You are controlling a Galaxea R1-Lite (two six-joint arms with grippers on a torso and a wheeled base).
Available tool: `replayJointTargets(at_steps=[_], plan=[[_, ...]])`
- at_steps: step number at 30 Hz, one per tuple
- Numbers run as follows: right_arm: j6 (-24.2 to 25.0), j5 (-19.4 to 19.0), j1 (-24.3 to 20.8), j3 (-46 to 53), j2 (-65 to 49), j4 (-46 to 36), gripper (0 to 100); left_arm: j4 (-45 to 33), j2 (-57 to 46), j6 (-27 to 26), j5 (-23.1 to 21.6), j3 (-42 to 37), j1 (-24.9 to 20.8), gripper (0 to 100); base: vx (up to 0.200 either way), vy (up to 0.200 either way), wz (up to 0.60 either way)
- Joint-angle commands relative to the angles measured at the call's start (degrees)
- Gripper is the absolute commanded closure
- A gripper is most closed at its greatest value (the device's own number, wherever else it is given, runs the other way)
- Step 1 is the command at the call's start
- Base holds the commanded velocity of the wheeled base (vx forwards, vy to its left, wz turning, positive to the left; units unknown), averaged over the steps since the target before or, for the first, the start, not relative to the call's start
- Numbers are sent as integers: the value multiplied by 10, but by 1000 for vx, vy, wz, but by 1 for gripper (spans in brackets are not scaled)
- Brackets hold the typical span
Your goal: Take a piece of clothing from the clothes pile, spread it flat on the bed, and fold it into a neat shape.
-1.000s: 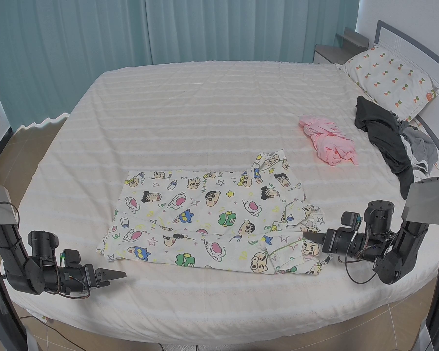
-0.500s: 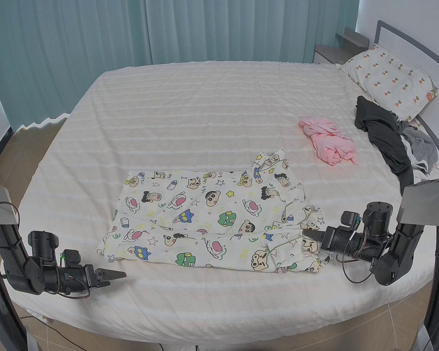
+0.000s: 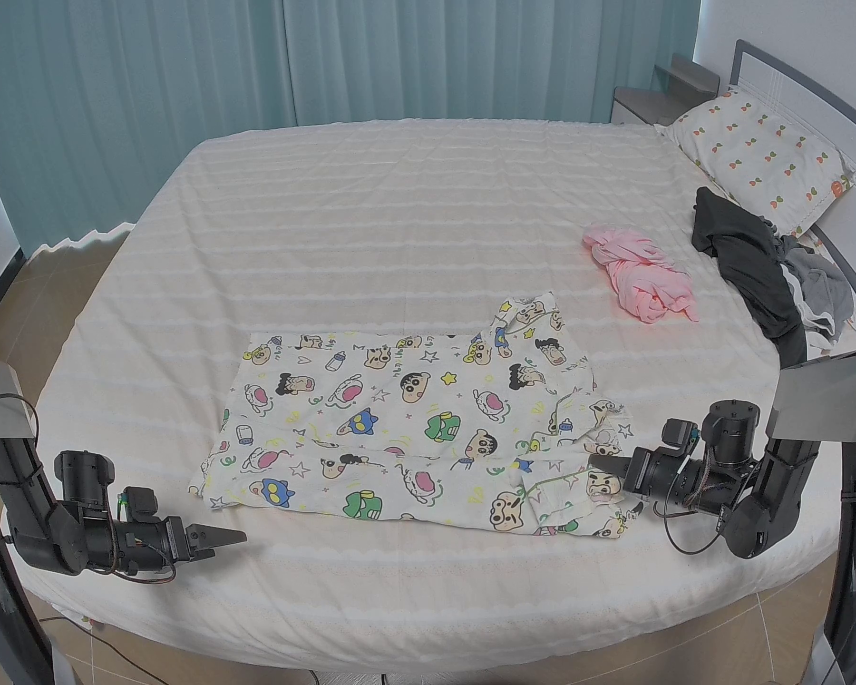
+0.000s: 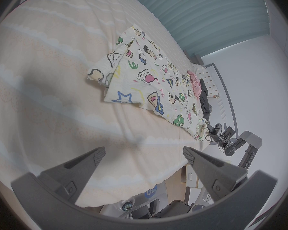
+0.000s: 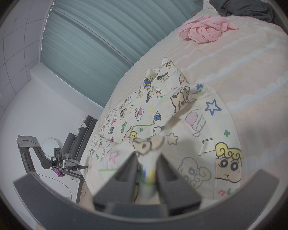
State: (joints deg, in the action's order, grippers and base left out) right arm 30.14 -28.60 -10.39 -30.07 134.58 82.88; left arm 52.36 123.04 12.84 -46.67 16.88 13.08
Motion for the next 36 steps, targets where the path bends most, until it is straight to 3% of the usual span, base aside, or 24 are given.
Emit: replayJointTargets(at_steps=[1, 15, 20, 28, 29, 31, 32, 36], plan=[[0, -1, 0, -1, 9, 0, 0, -1, 1, -3, 0, 0, 0, 0, 0, 0, 0], [-1, 12, 10, 18, -27, 3, 0, 0, 2, -3, 0, 0, 0, 0, 0, 0, 0], [-3, 21, 4, 50, -102, 0, 0, 0, 2, -3, 0, 0, 0, 0, 0, 0, 0], [-2, 21, -58, 81, -133, 5, 0, -1, 2, -3, 0, 0, 0, 0, 0, 0, 0], [-1, 21, -84, 92, -130, 7, 0, -1, 2, -3, 0, 1, 0, 0, 0, 0, 0], [-1, 21, -84, 92, -130, 7, 0, -1, 2, -3, 0, 1, 0, 0, 0, 0, 0], [0, 19, -118, 99, -121, 4, 0, -1, 3, -3, 0, 1, 0, 0, 0, 0, 0], [0, 20, -133, 90, -74, 6, 0, -1, 3, -3, 0, 1, 0, 0, 0, 0, 0]])
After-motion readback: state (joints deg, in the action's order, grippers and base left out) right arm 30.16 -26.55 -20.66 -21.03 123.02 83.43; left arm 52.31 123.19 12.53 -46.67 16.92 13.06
